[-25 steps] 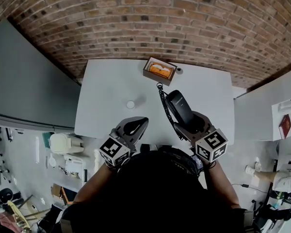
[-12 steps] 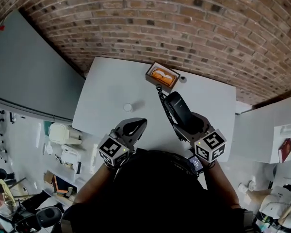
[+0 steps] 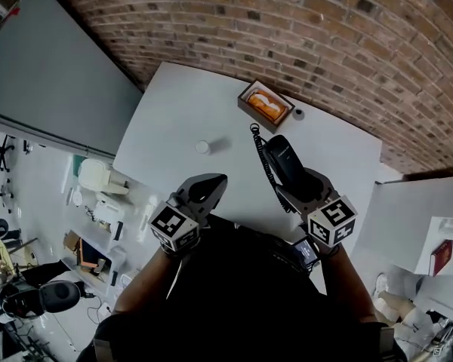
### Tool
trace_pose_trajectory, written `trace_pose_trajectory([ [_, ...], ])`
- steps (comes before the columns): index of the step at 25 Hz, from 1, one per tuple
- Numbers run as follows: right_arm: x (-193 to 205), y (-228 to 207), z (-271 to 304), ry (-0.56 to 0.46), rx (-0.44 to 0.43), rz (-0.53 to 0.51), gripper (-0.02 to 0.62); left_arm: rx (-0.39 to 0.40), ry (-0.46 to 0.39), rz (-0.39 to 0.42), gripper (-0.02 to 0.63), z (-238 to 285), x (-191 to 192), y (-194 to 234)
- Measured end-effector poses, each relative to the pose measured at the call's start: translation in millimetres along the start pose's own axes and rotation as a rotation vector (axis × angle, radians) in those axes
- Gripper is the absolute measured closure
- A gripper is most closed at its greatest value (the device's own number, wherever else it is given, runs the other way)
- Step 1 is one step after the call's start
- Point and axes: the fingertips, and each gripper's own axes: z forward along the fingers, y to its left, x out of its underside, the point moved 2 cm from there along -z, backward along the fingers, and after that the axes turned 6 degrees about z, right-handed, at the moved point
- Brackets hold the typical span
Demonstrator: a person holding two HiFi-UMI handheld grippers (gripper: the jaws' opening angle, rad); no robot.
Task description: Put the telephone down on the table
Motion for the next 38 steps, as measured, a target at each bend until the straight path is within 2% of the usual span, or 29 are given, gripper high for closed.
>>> trace_pose_trajectory([
  [9,6.5,-8.2,40.2,0.047,-0.016,0.038,0.324,0.012,0.058,0.014,0.6,6.4,21.7,19.4],
  [12,10.5,-7.7,60.5,0.065,-0.018,0.056,0.325,0.039,0.058,0.027,0.6,7.2,27.1,27.8],
  [14,14.9,-9.5,75.6,0.077,-0.01,0.067,0.324,0.036,0.07,-0.01,0.6,8.6,25.1,36.6],
  [16,21.2,-12.2,90.0,0.093,-0.004,0.081,0.324,0.028,0.087,-0.036,0.6,9.2,26.2,45.7],
  [23,42.5,-23.7,138.3,0.144,0.018,0.139,0.324,0.012,0.133,-0.045,0.6,5.1,53.9,80.9],
  [28,57.1,-31.7,167.1,0.182,0.039,0.142,0.324,0.0,0.161,-0.076,0.6,-0.6,72.2,100.1],
  [33,79.6,-41.8,191.5,0.216,0.064,0.159,0.325,0.031,0.17,-0.037,0.6,-0.6,92.8,108.9],
  [38,104.6,-52.8,217.6,0.253,0.07,0.16,0.324,0.028,0.176,-0.049,0.6,0.7,99.2,116.7],
])
